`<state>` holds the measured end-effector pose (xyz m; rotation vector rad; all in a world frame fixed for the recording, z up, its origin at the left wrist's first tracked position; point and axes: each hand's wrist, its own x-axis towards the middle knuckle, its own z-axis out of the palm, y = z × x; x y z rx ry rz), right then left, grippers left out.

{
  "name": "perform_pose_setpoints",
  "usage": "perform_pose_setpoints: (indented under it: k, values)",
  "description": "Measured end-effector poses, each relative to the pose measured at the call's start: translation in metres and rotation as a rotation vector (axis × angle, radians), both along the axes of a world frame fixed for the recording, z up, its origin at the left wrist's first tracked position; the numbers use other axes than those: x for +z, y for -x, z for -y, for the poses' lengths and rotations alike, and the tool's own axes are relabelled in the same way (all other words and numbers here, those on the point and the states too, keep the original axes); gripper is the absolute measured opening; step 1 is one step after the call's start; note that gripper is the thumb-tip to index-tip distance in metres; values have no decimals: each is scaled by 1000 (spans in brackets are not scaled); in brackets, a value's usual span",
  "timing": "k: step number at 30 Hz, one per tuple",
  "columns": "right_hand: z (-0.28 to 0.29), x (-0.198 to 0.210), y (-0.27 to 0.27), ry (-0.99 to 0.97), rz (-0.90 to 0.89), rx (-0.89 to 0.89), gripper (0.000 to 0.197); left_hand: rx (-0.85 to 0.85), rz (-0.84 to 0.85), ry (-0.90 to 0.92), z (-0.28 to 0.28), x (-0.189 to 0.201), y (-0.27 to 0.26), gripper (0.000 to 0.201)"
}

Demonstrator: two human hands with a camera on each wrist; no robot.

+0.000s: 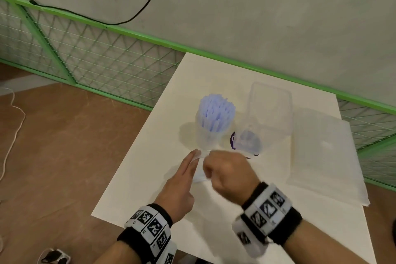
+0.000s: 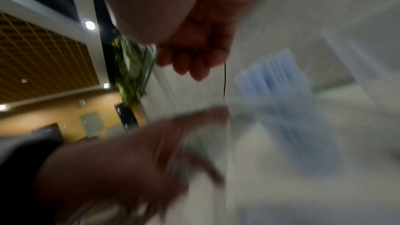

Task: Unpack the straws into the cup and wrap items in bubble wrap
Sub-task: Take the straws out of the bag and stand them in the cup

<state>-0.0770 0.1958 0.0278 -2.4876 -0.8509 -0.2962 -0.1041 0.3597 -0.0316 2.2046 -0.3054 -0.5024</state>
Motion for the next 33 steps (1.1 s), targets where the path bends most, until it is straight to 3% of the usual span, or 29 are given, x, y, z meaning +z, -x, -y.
perform_pose_setpoints:
  k: [2,3,7,15,21,25,28,30,33]
  values:
    - [-4,-30,11,291,-342,-28,28,-13,-12,21,2,-1,1,107]
    - [-3,-50,9,430,-427,-59,33,-23,-13,31,3,-1,1,108]
    - [6,-111,-11,499,-622,-164,59,-61,17,49,10,4,5,110]
    - [-6,-142,-13,705,-588,-156,32,-50,53,25,6,8,4,107]
    - [12,-121,1,379,-640,-278,13,2,74,-5,-5,3,-4,108]
    - [22,-92,18,-91,-540,-328,36,34,89,-5,-8,3,-10,105]
    - [20,-70,29,-380,-515,-450,24,22,92,-7,-3,2,-14,104]
    - [23,-67,31,-382,-508,-509,20,6,91,-7,0,0,-17,103]
    - [34,-74,30,-165,-530,-492,9,-46,111,14,0,-3,-18,98]
